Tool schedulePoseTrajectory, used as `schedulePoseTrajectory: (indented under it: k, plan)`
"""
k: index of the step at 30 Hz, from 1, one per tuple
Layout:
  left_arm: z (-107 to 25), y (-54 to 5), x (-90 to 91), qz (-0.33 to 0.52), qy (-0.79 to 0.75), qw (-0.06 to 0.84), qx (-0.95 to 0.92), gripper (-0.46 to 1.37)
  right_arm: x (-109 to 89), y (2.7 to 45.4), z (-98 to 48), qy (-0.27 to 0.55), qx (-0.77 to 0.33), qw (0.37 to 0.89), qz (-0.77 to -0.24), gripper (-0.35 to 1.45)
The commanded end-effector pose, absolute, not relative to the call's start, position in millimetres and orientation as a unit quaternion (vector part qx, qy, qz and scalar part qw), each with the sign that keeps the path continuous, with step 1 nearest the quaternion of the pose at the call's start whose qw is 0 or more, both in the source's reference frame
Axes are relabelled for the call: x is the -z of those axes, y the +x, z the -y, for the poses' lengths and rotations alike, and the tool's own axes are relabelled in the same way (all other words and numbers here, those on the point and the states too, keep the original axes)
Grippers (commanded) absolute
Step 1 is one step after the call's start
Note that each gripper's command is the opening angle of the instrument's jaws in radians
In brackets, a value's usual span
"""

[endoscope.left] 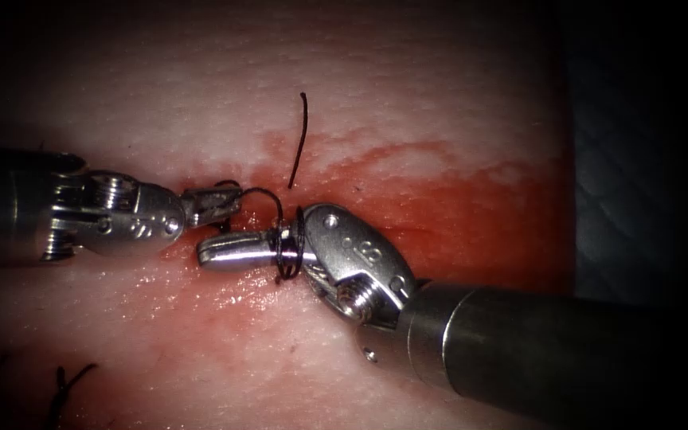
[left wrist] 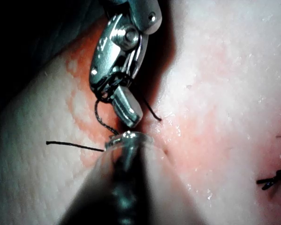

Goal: Wound Closure
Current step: Using the left tool, loop the suture two times around the right driver counter-clockwise

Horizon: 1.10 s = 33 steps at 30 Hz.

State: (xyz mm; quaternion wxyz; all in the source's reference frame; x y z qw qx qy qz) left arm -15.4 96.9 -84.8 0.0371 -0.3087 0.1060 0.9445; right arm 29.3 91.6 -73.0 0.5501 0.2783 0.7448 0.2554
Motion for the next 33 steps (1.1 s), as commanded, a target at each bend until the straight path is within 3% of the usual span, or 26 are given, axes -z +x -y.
schedulePoseTrajectory:
  k: [1,12,18,19,22,23,26,29,33]
  plan:
    - [-96.8,-15.4,84.7,-0.103,-0.309,0.036,-0.945,-0.35,73.1,29.3,-91.6,0.274,-0.262,0.549,-0.745,-0.35]
    - [-94.9,-15.7,84.1,-0.105,-0.313,0.040,-0.943,-0.35,72.9,28.4,-92.6,0.235,-0.315,0.519,-0.759,-0.35]
    - [-94.3,-17.1,84.7,-0.105,-0.311,0.041,-0.944,-0.35,72.4,29.0,-92.8,0.178,-0.382,0.529,-0.737,-0.35]
    - [-94.2,-17.2,84.8,-0.105,-0.311,0.041,-0.944,-0.35,72.4,29.1,-92.8,0.170,-0.388,0.532,-0.733,-0.30]
    - [-93.9,-17.7,85.2,-0.105,-0.310,0.040,-0.944,-0.35,72.4,29.3,-92.8,0.135,-0.419,0.539,-0.718,0.34]
    - [-93.8,-17.7,85.2,-0.106,-0.310,0.037,-0.944,-0.35,72.4,29.3,-92.8,0.128,-0.423,0.541,-0.716,0.41]
    - [-93.7,-17.7,85.7,-0.104,-0.310,0.038,-0.944,-0.35,72.6,29.2,-92.7,0.101,-0.455,0.543,-0.699,0.92]
    - [-93.7,-17.6,86.0,-0.102,-0.310,0.038,-0.944,-0.35,72.8,29.2,-92.7,0.082,-0.480,0.557,-0.673,1.03]
    - [-93.2,-17.6,86.4,-0.102,-0.309,0.039,-0.945,-0.35,73.2,29.3,-92.2,0.068,-0.529,0.577,-0.619,1.02]
